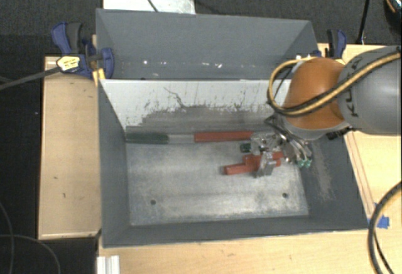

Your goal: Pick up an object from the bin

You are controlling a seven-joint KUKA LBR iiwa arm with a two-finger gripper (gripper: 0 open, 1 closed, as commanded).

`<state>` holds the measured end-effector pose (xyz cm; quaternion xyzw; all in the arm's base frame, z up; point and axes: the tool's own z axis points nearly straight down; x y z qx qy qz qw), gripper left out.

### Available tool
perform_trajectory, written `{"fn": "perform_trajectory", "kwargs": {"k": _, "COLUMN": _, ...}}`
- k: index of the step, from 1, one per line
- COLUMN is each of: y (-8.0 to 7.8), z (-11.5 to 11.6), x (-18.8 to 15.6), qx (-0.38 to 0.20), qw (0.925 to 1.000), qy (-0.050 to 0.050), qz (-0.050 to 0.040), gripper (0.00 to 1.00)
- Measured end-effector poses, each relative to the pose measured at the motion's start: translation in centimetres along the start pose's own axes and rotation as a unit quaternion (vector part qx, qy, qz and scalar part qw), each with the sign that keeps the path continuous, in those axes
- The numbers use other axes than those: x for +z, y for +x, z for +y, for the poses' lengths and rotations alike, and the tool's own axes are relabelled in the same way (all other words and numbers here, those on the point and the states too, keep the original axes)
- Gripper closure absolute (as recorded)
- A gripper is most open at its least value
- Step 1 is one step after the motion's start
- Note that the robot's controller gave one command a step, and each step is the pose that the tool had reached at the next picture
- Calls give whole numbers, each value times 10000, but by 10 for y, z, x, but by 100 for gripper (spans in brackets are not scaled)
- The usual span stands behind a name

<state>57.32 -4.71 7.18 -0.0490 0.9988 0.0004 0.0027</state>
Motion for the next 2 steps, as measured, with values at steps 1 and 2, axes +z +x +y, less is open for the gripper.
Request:
{"fn": "perform_trajectory", "kwargs": {"k": 1, "y": -2, "z": 0, "x": -42, "qx": 14, "qw": 10000, "qy": 6, "qz": -7, "gripper": 100}}
{"fn": "perform_trajectory", "kwargs": {"k": 2, "y": -4, "z": 0, "x": -112, "qx": 31, "qw": 10000, "qy": 9, "qz": -16, "gripper": 100}}
